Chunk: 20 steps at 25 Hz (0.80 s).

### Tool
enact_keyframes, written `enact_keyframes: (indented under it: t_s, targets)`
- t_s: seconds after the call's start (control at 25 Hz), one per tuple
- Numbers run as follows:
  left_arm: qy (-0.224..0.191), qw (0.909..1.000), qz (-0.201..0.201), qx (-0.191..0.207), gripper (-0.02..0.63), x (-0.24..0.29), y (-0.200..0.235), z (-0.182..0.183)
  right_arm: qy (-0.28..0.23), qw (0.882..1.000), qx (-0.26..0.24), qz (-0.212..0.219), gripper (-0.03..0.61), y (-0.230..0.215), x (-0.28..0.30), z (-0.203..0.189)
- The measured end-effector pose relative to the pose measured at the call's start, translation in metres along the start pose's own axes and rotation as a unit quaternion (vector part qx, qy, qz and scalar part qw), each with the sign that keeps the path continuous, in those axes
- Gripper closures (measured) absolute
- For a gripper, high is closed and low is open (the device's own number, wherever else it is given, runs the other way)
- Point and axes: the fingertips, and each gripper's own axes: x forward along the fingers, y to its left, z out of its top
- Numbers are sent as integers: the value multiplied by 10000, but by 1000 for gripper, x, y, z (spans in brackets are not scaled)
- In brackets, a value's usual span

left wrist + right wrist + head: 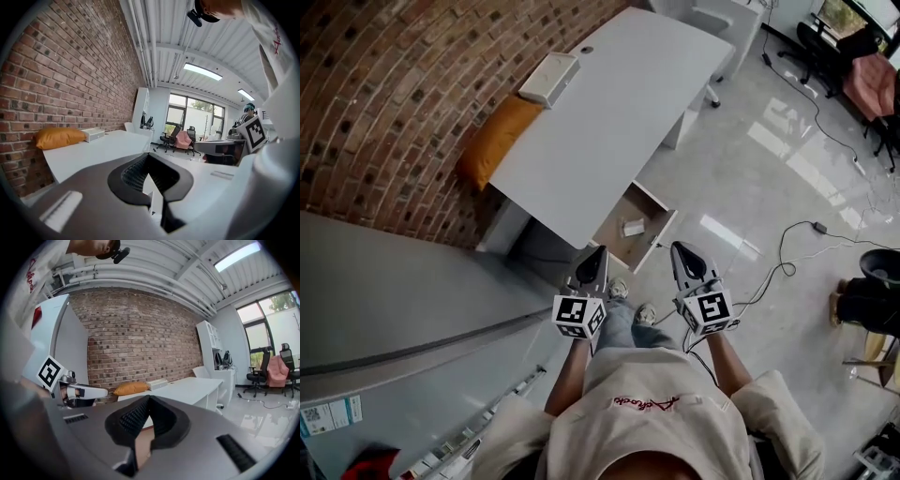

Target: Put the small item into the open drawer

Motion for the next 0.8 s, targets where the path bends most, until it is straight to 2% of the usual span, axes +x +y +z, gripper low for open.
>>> enact_keyframes:
  t_s: [0.28,0.8]
  targets:
    - [-391,9990,18,217,604,-8,-4,41,-219,9993,-289,-46,566,-2,-12,33]
    - [-768,9959,59,479,606,-27,-8,78,-300,9981,-429,-319,566,-5,-40,50]
